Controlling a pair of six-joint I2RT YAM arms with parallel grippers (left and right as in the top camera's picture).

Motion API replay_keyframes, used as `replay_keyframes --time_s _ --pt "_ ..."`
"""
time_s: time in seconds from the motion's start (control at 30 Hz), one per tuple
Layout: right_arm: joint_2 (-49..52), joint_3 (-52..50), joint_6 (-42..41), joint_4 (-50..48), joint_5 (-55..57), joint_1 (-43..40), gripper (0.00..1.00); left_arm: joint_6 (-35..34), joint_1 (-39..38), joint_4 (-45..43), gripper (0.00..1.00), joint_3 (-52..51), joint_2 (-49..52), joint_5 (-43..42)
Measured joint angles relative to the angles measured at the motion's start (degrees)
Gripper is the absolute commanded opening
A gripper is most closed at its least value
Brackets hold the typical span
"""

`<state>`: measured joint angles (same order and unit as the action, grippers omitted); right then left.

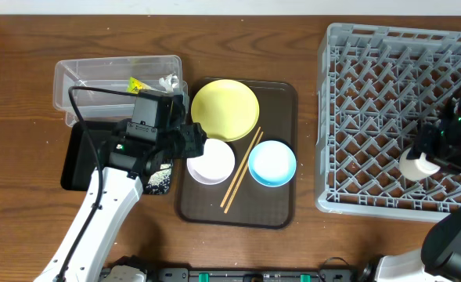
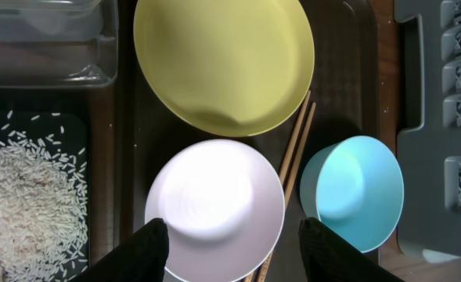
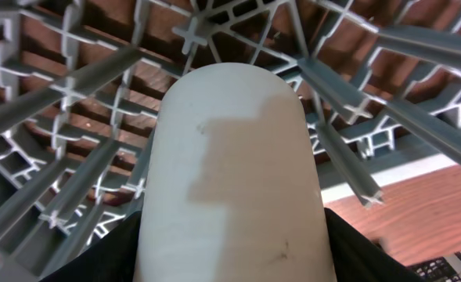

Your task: Sort waste into correct bins and load items into the dishwasher rack

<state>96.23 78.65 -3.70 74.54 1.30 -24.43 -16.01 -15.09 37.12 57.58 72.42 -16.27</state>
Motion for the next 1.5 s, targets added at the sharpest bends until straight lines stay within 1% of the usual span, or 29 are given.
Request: replay_keyframes --time_s 0.03,0.07,0.1,0.13,0.17,0.23,0.33,0.37,0.47,0.57,0.73,0.9,0.93,1.03,1.17,1.4,1.5 --pt "0.0 -0.8 0.0 -0.6 0.0 0.0 0.2 0.0 0.0 0.0 0.57 0.0 0.0 0.0" --pt "0.0 -1.6 0.0 -1.2 0.0 0.0 0.38 0.0 0.0 0.0 0.57 0.0 0.0 0.0" --pt "0.1 -2.2 0.0 -1.6 0.0 0.0 0.58 0.0 0.0 0.0 0.57 0.0 0.0 0.0" --pt "0.2 -2.5 0.0 -1.8 0.0 0.0 0.71 0.0 0.0 0.0 0.57 0.0 0.0 0.0" --pt "0.2 -2.7 -0.1 -2.3 -0.1 0.0 0.81 0.0 0.0 0.0 0.57 0.0 0.0 0.0" --pt "0.3 -2.8 -0.5 -3.0 -0.5 0.0 0.99 0.0 0.0 0.0 0.57 0.0 0.0 0.0" --pt "0.3 -2.8 -0.2 -4.0 -2.0 0.0 0.99 0.0 0.0 0.0 0.58 0.0 0.0 0.0" --pt "0.3 -2.8 -0.2 -4.1 -2.5 0.0 0.99 0.0 0.0 0.0 0.63 0.0 0.0 0.0" --pt "0.3 -2.8 -0.2 -4.2 -4.2 0.0 0.99 0.3 0.0 0.5 0.67 0.0 0.0 0.0" --pt "0.3 -2.8 -0.2 -4.3 -5.7 0.0 0.98 0.4 0.0 2.8 0.67 0.0 0.0 0.7" --pt "-0.8 -1.6 -0.2 -5.0 -9.5 0.0 0.97 0.4 0.0 8.6 0.67 0.0 0.0 5.2" --pt "-7.2 1.9 0.9 -11.5 -15.9 2.1 0.96 0.4 0.0 11.8 0.67 0.0 0.0 8.4" --pt "-9.2 2.3 1.4 -13.3 -17.4 3.4 0.96 0.4 0.0 12.0 0.67 0.0 0.0 8.9" --pt "-14.2 3.2 3.0 -16.7 -20.7 9.3 0.91 0.4 0.0 12.0 0.67 0.0 0.0 9.4" --pt "-15.8 3.7 5.5 -17.4 -23.2 18.5 0.85 0.4 0.0 12.0 0.67 0.0 0.0 9.8" --pt "-10.7 3.5 8.4 -17.4 -24.0 33.6 0.79 0.4 0.0 12.0 0.68 0.0 0.0 10.3" --pt "-7.0 3.2 9.0 -17.3 -23.5 38.4 0.72 0.4 0.0 11.9 0.68 0.0 0.0 10.3"
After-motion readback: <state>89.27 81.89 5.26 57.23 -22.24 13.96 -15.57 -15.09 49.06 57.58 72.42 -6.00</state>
